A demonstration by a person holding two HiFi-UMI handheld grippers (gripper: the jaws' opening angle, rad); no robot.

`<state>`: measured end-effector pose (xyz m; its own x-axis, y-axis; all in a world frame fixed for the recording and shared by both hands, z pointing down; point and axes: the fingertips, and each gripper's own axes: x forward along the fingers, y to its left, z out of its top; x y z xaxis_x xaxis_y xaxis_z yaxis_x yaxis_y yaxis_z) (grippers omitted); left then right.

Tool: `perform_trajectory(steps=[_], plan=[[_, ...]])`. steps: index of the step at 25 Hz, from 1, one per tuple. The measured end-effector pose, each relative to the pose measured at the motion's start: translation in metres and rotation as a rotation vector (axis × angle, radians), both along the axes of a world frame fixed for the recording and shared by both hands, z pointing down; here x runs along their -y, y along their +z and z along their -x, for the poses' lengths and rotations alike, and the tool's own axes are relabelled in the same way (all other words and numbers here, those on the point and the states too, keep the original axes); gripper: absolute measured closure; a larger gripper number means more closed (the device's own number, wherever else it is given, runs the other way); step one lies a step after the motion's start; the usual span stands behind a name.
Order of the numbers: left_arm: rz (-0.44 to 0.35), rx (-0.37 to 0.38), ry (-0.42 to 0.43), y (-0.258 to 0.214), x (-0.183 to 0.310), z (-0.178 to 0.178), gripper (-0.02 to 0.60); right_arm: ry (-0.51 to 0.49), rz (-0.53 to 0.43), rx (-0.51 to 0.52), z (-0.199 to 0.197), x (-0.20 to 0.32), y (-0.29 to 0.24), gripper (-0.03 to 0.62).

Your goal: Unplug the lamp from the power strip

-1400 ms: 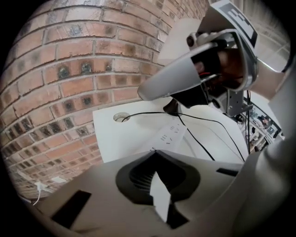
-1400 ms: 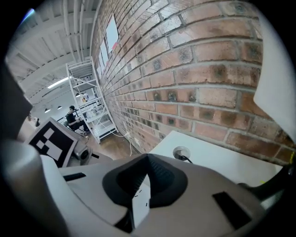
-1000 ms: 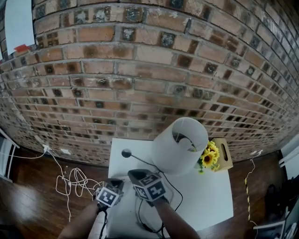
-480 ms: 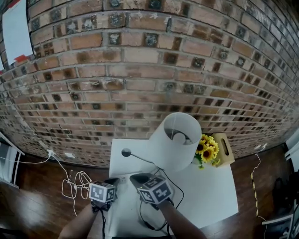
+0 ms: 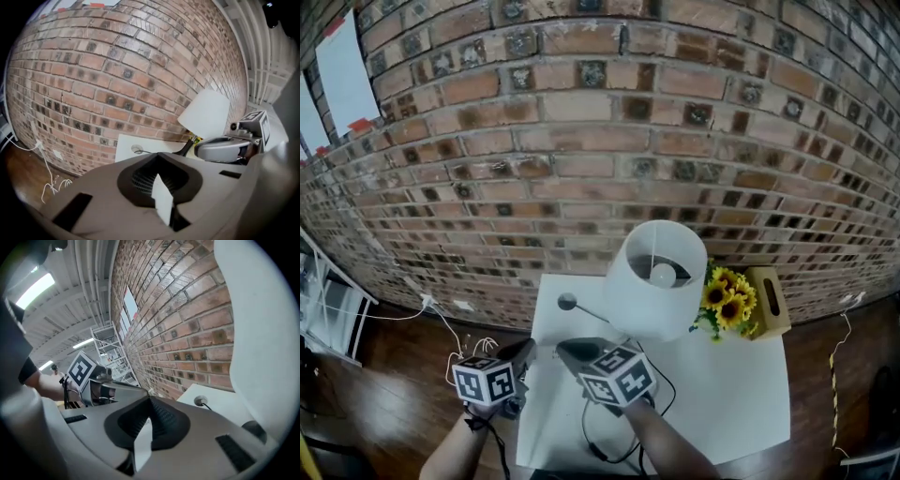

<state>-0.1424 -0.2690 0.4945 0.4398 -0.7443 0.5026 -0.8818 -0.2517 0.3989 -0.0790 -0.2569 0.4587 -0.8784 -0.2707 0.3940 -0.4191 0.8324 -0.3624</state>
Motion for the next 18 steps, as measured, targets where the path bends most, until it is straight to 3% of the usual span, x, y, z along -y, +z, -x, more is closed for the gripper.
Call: perform_trajectory(steps=[3, 9, 18], plan=[[-0.034, -0.01, -0.047, -0.02, -0.008, -0.004, 0.558, -0.055, 0.026, 0.098, -0.003, -0.007, -0.015, 0.611], [-0.05, 0.015, -0.119, -0.033, -0.03, 0.001, 0.558, -0.185, 0.029, 0.074, 0.002, -0.029, -0.01, 0.611], [-0.095, 0.142, -0.2, -0.048, -0.089, 0.046, 0.558, -0.354, 0.029, 0.091, 0.052, -0.081, -0.023, 0.611]])
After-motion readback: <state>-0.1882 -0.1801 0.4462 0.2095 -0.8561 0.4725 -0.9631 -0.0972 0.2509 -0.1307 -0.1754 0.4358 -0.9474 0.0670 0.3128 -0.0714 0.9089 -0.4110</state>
